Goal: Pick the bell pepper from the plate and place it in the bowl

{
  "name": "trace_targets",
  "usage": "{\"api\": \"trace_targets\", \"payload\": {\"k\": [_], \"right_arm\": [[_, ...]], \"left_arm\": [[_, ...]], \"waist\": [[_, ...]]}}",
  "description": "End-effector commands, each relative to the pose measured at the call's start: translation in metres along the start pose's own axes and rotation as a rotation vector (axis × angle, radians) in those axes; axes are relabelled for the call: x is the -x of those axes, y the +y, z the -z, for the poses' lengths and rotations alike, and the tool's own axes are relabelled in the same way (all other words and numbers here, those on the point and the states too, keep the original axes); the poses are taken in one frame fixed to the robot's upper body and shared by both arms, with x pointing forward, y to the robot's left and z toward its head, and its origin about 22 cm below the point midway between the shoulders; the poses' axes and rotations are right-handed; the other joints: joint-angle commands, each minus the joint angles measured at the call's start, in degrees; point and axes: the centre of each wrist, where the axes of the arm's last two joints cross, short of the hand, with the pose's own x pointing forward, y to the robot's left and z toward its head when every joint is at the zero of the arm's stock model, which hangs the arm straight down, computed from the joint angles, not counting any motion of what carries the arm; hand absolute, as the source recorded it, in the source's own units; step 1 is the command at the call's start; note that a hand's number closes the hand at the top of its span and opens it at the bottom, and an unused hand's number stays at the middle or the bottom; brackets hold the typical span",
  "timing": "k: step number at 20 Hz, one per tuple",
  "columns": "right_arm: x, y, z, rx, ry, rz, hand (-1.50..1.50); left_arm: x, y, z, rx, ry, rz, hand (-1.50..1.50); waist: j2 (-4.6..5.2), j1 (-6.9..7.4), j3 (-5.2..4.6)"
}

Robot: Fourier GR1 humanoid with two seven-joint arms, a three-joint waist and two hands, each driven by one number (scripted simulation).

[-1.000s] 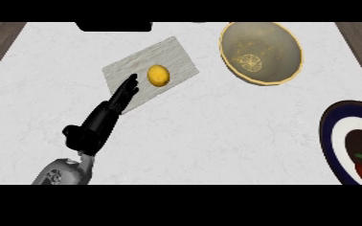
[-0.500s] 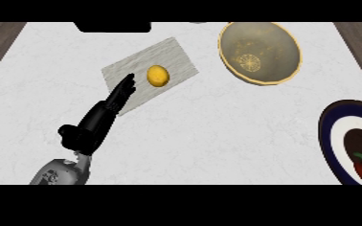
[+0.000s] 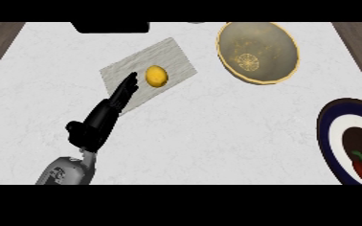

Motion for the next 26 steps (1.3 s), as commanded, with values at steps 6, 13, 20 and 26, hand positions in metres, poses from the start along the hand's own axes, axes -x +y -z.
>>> {"api": "trace_targets", "payload": {"k": [6,13,20,26], "right_arm": [[-0.007,0.041,0.014,0.125,-0.001,-0.035,-1.50],[0.023,0.063,0.015,0.205,0.032,-0.083,-1.50],[0.017,0.051,0.023,0.231,0.082,-0.085,-1.50],[0.027,0.078,0.051,0.188,0.081,-0.050,-1.50]], "left_arm": [[-0.011,0.008,-0.002,0.003,0.001,0.003,0.00],[-0.013,0.010,-0.001,-0.004,-0.013,-0.012,0.00],[0.005,-0.018,-0.001,-0.017,-0.011,0.010,0.00],[0.011,-0.006,-0.005,-0.003,0.006,0.001,0.00]], "waist": [[-0.03,0.02,0.01],[0.00,0.03,0.05],[0.03,0.15,0.01],[0.05,0.26,0.02]]}}
